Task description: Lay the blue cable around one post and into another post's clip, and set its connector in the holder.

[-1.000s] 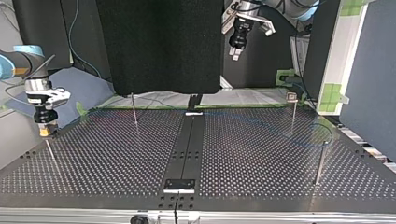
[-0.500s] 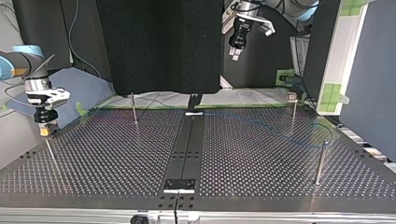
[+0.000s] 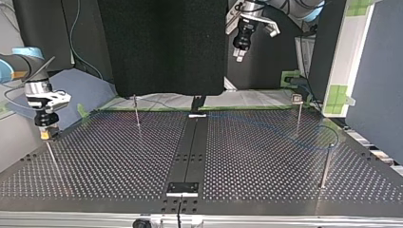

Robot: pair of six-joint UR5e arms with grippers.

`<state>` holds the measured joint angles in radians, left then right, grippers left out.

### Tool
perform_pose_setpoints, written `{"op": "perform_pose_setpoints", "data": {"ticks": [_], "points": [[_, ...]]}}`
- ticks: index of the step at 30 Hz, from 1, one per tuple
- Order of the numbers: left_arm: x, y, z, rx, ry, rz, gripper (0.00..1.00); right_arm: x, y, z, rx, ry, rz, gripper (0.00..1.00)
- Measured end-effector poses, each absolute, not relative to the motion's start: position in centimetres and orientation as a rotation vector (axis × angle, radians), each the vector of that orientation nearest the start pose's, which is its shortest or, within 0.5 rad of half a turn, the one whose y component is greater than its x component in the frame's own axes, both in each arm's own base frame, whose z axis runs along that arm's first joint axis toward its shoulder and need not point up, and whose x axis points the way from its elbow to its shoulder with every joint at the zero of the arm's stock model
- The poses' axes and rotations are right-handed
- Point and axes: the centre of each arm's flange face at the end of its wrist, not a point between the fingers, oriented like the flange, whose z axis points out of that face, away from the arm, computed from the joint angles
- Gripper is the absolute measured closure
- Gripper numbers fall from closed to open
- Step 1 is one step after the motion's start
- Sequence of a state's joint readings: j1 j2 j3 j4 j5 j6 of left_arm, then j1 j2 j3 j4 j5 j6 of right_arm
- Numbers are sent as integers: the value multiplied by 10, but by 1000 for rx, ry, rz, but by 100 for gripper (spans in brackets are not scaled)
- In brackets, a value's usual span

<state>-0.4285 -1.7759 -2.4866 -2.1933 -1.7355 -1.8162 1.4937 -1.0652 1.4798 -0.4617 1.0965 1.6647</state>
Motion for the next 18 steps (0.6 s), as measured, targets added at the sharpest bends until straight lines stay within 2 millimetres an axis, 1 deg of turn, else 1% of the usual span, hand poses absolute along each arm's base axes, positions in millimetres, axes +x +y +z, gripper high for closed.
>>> {"op": "perform_pose_setpoints", "data": {"ticks": [18], "points": [[260,-247,111,37,1748,-353,1,129,-673,279,1449,-1017,1570,98]]}}
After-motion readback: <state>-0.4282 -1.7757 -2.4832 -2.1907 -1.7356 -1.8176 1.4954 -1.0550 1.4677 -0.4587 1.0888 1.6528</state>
